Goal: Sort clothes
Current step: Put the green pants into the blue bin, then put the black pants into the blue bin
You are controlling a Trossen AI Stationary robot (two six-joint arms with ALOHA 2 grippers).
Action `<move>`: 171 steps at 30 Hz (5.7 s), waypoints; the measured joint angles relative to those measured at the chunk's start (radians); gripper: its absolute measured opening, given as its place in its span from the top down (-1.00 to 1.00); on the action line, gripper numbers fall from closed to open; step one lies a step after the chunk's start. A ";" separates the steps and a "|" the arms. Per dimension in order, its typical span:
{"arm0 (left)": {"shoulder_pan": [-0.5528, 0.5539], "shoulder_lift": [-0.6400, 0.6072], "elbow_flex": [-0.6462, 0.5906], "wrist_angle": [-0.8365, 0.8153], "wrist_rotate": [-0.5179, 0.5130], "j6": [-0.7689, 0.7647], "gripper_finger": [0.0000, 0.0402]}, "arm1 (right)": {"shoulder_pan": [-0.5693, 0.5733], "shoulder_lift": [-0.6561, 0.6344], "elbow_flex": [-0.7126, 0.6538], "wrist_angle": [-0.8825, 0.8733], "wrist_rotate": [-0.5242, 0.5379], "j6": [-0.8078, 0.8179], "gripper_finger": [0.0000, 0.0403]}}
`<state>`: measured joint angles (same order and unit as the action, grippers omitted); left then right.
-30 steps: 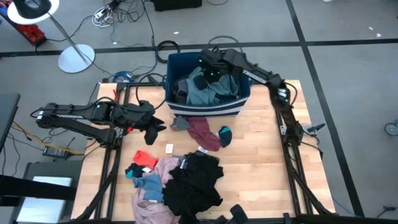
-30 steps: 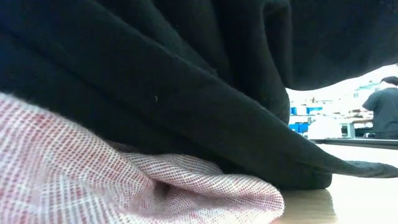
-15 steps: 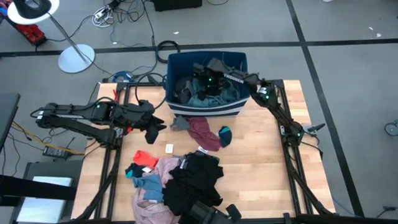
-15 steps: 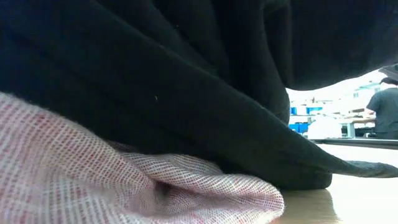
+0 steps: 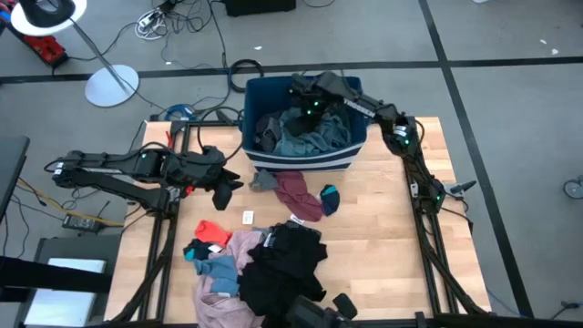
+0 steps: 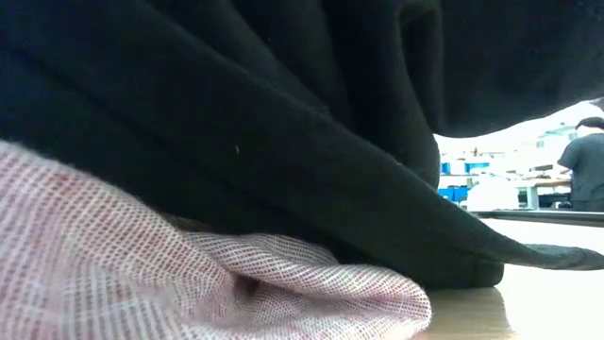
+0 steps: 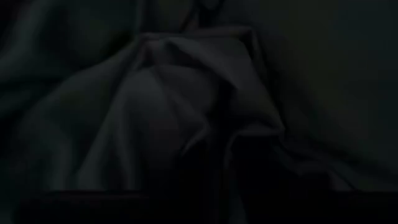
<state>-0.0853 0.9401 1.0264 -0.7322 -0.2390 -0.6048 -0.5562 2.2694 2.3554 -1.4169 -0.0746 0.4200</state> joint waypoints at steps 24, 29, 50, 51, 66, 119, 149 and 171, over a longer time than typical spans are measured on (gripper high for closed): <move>0.000 0.000 0.000 0.000 0.002 0.044 0.27 | 0.289 -0.534 0.001 -0.063 0.237 0.134 -0.11; 0.000 0.000 0.000 0.000 0.029 0.047 0.27 | 0.454 -0.578 0.001 -0.065 0.291 0.163 -0.08; -0.007 0.058 0.000 0.116 0.229 0.207 0.27 | 0.903 -0.579 -0.259 -0.156 0.554 0.497 0.00; -0.010 0.069 0.000 0.117 0.238 0.223 0.27 | 0.923 -0.580 -0.293 -0.155 0.558 0.531 0.00; -0.061 0.351 0.000 0.231 0.613 0.236 0.27 | 1.102 -0.641 -0.842 0.248 0.523 0.884 0.07; -0.312 0.920 0.655 -0.311 0.095 0.186 0.99 | 1.420 -0.653 -0.949 0.328 0.618 1.163 0.16; 0.024 0.821 1.327 -0.507 -0.373 0.448 1.00 | 1.375 -0.653 -1.318 0.738 0.655 1.417 0.16; 0.329 0.844 1.327 0.394 -0.626 1.220 1.00 | 1.274 -0.653 -1.318 0.786 0.657 1.409 0.16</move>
<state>0.2438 1.7838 2.3531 -0.3381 -0.8653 0.6156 0.7179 1.6165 1.0378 -0.6305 0.5823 1.8290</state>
